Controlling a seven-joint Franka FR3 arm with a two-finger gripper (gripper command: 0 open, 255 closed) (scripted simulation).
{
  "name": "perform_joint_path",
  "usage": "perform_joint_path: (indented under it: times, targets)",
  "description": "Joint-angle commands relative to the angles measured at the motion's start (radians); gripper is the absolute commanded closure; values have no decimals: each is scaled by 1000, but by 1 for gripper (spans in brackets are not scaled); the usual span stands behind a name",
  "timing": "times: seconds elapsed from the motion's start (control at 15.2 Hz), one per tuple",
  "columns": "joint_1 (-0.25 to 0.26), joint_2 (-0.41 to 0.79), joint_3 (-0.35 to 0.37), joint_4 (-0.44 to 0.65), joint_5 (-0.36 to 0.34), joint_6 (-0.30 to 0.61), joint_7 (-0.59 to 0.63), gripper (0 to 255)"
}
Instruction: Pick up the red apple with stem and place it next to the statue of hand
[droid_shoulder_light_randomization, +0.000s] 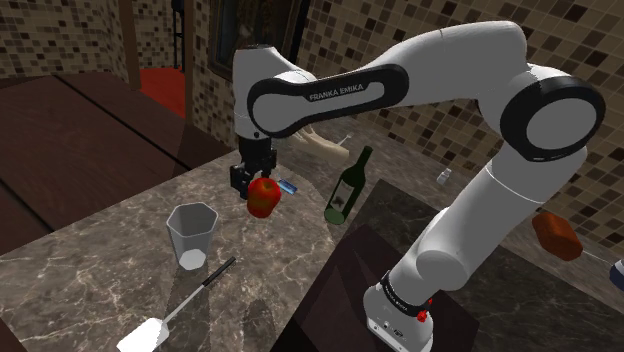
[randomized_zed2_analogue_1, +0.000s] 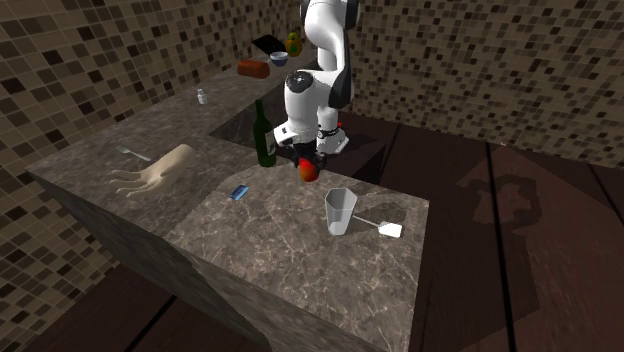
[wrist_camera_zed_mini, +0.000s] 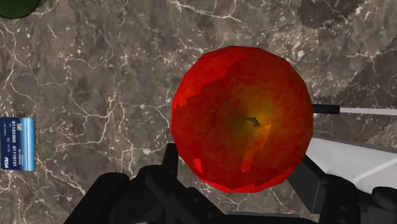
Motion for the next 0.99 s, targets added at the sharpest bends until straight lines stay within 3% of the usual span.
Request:
perform_joint_path:
  times: [0.0, 0.66, 0.92]
  targets:
    - [0, -9, 0, 19, 3, -29, -2, 255]
    - [-3, -51, -5, 110, 17, -158, -13, 255]
    - [-46, -118, -60, 37, 17, -149, -116, 255]
